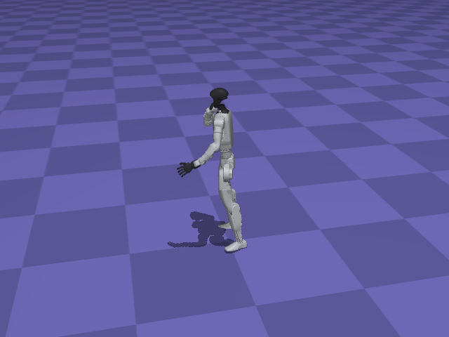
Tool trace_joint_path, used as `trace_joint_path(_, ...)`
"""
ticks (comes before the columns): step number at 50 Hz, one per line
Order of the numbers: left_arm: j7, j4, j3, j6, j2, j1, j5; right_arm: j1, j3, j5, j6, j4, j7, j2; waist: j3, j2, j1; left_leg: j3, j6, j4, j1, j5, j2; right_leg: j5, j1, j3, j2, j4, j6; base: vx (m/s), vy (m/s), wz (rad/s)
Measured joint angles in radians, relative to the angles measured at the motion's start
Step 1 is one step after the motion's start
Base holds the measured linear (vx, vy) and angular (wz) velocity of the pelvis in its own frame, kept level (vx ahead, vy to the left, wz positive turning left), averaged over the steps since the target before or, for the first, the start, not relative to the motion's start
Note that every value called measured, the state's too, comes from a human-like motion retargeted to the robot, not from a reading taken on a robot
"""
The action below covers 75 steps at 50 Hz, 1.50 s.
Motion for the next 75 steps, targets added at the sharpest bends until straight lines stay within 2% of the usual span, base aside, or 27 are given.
trace_joint_path(6,0.012,0.032,0.023,-0.002,0.004,-0.005,-0.023,-0.027,0.012,-0.026,0.013,0.0,-0.031,-0.016,-0.02,-0.079,0.043,-0.009,0.002,0.001,0.003,-0.007,-0.001,0.003,0.005,-0.006,-0.002,0.003,0.0,-0.01,0.03,0.02)
trace_joint_path(12,0.026,0.13,0.031,-0.005,0.0,0.017,-0.048,-0.061,-0.008,-0.074,0.041,0.0,-0.066,-0.017,-0.01,-0.146,0.101,-0.01,0.009,0.007,0.008,-0.016,-0.011,0.006,0.008,0.001,-0.012,0.008,0.0,-0.04,0.07,-0.03)
trace_joint_path(20,0.005,0.254,0.021,0.009,0.022,0.088,-0.04,-0.155,-0.042,-0.193,0.104,0.002,-0.121,-0.067,0.03,-0.207,0.175,-0.008,0.025,0.014,0.01,-0.022,-0.031,0.006,0.005,0.017,-0.034,0.015,0.0,-0.04,0.06,-0.04)
trace_joint_path(28,-0.015,0.279,0.059,0.017,0.051,0.171,-0.06,-0.368,0.05,-0.32,0.17,0.054,-0.17,-0.168,0.043,-0.251,0.228,-0.023,0.03,-0.007,-0.003,-0.007,-0.048,0.003,-0.008,0.01,-0.05,0.016,0.0,0.0,0.0,0.0)
trace_joint_path(33,-0.029,0.271,0.07,0.022,0.043,0.231,-0.069,-0.429,0.094,-0.367,0.196,0.074,-0.204,-0.198,0.034,-0.23,0.229,-0.031,0.032,-0.018,-0.007,-0.001,-0.056,-0.004,-0.011,0.003,-0.058,0.018,0.0,0.0,0.0,0.0)
trace_joint_path(40,-0.047,0.271,0.082,0.015,0.01,0.257,-0.055,-0.32,0.039,-0.33,0.168,0.038,-0.187,-0.229,0.018,-0.165,0.215,-0.033,0.025,-0.004,-0.01,-0.006,-0.056,-0.019,-0.007,0.0,-0.066,0.022,0.0,0.0,0.0,0.0)
trace_joint_path(52,-0.052,0.118,0.062,-0.013,-0.046,0.226,-0.04,-0.21,-0.058,-0.302,0.1,0.0,-0.181,-0.275,0.035,0.017,0.098,-0.054,0.005,0.007,-0.02,-0.002,-0.052,-0.034,0.006,-0.026,-0.072,0.024,0.0,0.0,0.0,0.0)
trace_joint_path(60,-0.036,0.028,0.064,-0.011,-0.017,0.176,-0.025,-0.17,-0.068,-0.299,0.093,0.0,-0.181,-0.219,0.065,0.117,-0.004,-0.061,0.0,0.006,-0.024,0.013,-0.051,-0.031,0.011,-0.036,-0.071,0.018,0.0,0.0,0.0,0.0)
trace_joint_path(66,-0.006,0.026,0.079,-0.013,0.022,0.118,-0.013,-0.092,-0.078,-0.27,0.079,0.0,-0.164,-0.164,0.07,0.126,-0.042,-0.053,-0.004,0.014,-0.025,0.02,-0.036,-0.025,0.009,-0.032,-0.055,0.017,0.0,-0.02,-0.03,-0.05)
trace_joint_path(75,0.031,0.022,0.11,-0.02,0.026,0.055,-0.012,-0.009,-0.08,-0.255,0.071,0.0,-0.162,-0.116,0.067,0.073,-0.054,-0.04,-0.007,0.016,-0.023,0.025,-0.008,-0.011,0.004,-0.025,-0.021,0.013,0.0,-0.01,-0.02,-0.04)
